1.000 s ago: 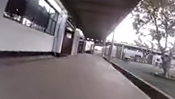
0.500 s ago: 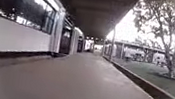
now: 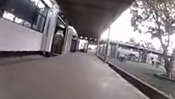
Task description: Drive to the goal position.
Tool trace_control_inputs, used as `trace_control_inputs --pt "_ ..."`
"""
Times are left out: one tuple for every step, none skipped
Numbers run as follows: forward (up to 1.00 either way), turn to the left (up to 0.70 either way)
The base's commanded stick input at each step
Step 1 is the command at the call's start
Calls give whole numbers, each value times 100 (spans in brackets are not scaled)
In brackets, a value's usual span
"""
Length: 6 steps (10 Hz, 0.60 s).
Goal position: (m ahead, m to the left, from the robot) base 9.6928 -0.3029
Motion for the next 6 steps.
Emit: trace_control_inputs --pt "70 0" --pt "70 0" --pt "70 0" --pt "70 0" --pt "70 0" --pt "70 0"
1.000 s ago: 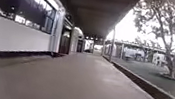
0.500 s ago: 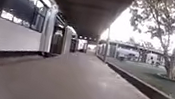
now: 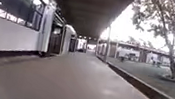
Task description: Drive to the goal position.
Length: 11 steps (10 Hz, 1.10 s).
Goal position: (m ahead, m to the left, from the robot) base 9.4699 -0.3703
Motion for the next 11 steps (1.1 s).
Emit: trace_control_inputs --pt "70 2" --pt "70 10" --pt "70 33" --pt "70 4" --pt "70 0" --pt "70 0" --pt "70 0" --pt "70 0" --pt "70 0" --pt "70 0" --pt "70 0"
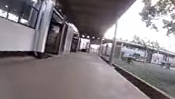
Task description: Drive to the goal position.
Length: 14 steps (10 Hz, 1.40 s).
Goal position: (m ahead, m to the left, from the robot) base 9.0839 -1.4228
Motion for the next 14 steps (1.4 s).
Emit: trace_control_inputs --pt "70 0" --pt "70 0" --pt "70 0" --pt "70 0" --pt "70 0" --pt "70 0" --pt "70 0" --pt "70 0" --pt "70 0" --pt "70 0" --pt "70 0" --pt "70 0" --pt "70 0" --pt "70 0"
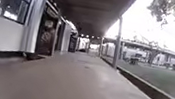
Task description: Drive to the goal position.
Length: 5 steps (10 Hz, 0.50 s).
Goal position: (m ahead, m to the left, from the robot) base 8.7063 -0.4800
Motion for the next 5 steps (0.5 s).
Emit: trace_control_inputs --pt "70 0" --pt "70 0" --pt "70 0" --pt "70 0" --pt "70 0"
